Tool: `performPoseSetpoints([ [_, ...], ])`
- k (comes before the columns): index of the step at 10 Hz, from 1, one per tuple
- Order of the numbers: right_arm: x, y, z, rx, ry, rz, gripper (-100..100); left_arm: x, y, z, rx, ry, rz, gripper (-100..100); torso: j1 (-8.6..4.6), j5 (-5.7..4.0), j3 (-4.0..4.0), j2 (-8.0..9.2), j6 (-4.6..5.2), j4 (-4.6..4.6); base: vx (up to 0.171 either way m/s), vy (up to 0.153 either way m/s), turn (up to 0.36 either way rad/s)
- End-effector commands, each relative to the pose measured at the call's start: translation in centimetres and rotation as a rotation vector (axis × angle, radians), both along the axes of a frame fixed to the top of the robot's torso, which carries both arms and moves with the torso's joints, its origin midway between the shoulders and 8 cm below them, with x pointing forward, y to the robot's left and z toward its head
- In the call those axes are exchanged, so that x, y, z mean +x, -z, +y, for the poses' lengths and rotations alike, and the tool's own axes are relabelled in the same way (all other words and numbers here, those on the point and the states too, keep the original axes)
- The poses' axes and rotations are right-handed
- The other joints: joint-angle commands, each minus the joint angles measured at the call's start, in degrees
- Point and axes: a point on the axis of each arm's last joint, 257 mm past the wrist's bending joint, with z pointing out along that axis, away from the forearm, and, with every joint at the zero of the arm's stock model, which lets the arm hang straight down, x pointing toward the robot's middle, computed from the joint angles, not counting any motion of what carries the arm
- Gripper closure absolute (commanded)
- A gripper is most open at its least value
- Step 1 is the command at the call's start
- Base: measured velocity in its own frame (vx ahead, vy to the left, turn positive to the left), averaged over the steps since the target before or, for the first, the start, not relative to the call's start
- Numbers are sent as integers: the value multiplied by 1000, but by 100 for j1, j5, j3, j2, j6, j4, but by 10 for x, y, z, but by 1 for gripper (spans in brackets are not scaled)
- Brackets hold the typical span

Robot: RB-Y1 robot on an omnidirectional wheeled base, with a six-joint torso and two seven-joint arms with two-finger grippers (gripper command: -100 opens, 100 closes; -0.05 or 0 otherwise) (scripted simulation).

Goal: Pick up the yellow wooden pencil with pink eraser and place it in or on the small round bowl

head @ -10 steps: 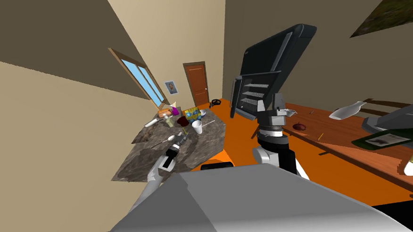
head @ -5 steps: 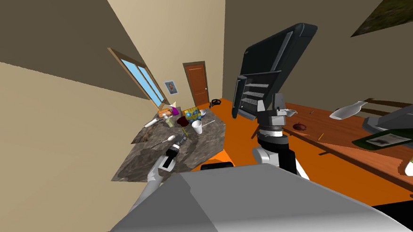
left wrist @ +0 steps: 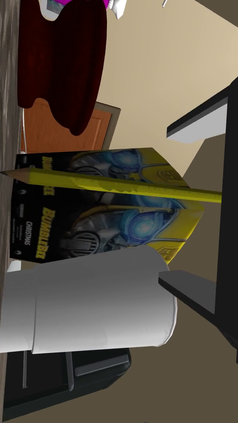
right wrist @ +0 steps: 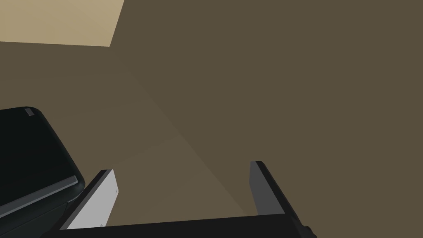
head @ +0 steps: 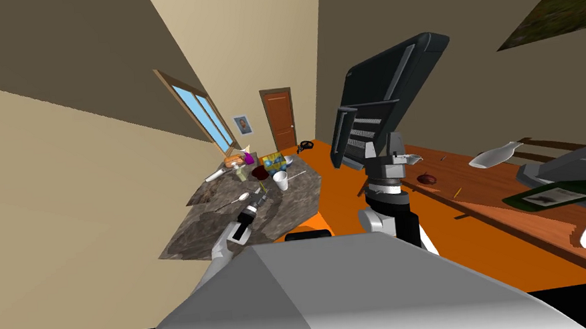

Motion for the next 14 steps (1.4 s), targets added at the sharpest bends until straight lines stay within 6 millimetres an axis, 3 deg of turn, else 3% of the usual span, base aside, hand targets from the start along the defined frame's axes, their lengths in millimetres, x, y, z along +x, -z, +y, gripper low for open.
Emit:
performPoseSetpoints([
  [1, 0, 0, 0, 0, 0, 0, 0, -6, 4, -14, 5, 27, -11, -100, 0, 0, 0, 0, 0, 0, 41, 123, -17],
  [3, 0, 0, 0, 0, 0, 0, 0, -13, 8, -30, 8, 55, -22, -100, 9, 2, -1, -2, 0, -1, 35, 110, -19],
  [4, 0, 0, 0, 0, 0, 0, 0, -10, 8, -25, 6, 44, -17, -100, 7, 2, 0, 1, 0, 0, 11, 48, -10],
  [5, 0, 0, 0, 0, 0, 0, 0, -11, 8, -27, 7, 47, -19, 0, -12, -2, 3, 6, 0, 1, 2, 9, 0],
  [6, 0, 0, 0, 0, 0, 0, 0, -11, 8, -27, 7, 47, -19, -100, -27, -5, 5, 10, 0, 2, 0, 0, 0],
  [7, 0, 0, 0, 0, 0, 0, 0, -11, 8, -27, 7, 47, -19, 100, -32, -7, 6, 12, 0, 2, 0, 0, 0],
  [11, 0, 0, 0, 0, 0, 0, 0, -11, 8, -27, 7, 48, -19, 100, -32, -7, 3, 6, 1, 1, 0, 0, 0],
  [12, 0, 0, 0, 0, 0, 0, 0, -11, 8, -27, 7, 48, -19, 0, -31, -7, 3, 5, 1, 1, 0, 0, 0],
  [13, 0, 0, 0, 0, 0, 0, 0, -4, 2, -12, 44, 27, -22, -100, -31, -7, 2, 5, 1, 1, 77, -70, 0],
  [14, 0, 0, 0, 0, 0, 0, 0, -1, -1, -6, 59, 17, -23, -100, -53, -11, -9, -18, 1, -2, 127, -126, 12],
])
